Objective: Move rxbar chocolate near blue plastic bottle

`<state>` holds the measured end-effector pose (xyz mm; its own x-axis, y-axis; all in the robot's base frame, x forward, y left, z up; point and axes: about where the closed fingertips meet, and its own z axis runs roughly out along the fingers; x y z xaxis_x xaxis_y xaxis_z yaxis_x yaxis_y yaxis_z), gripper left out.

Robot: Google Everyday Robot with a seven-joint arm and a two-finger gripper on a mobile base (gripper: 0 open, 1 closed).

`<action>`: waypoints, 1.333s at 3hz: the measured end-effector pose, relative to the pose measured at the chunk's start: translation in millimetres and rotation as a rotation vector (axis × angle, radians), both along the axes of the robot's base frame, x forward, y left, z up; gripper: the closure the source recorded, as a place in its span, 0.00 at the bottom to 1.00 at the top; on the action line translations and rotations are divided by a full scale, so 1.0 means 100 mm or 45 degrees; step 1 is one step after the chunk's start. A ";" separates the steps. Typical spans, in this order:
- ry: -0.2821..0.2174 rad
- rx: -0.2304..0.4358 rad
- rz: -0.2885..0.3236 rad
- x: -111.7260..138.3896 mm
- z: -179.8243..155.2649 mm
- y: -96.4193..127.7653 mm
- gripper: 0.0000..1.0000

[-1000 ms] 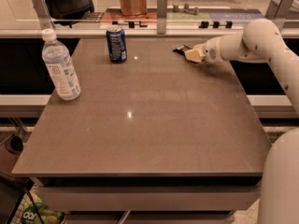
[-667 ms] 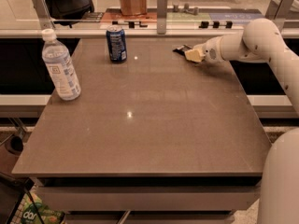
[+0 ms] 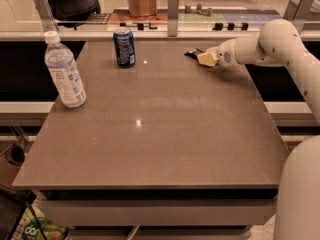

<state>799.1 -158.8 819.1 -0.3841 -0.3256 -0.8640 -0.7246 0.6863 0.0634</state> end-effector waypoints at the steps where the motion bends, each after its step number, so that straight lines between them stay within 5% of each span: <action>1: 0.000 0.000 0.000 0.00 0.02 0.00 1.00; 4: -0.071 -0.103 -0.044 -0.27 0.48 -0.17 1.00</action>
Offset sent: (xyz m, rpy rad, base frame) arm -0.0215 -0.0254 0.0515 -0.0819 -0.0529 -0.0595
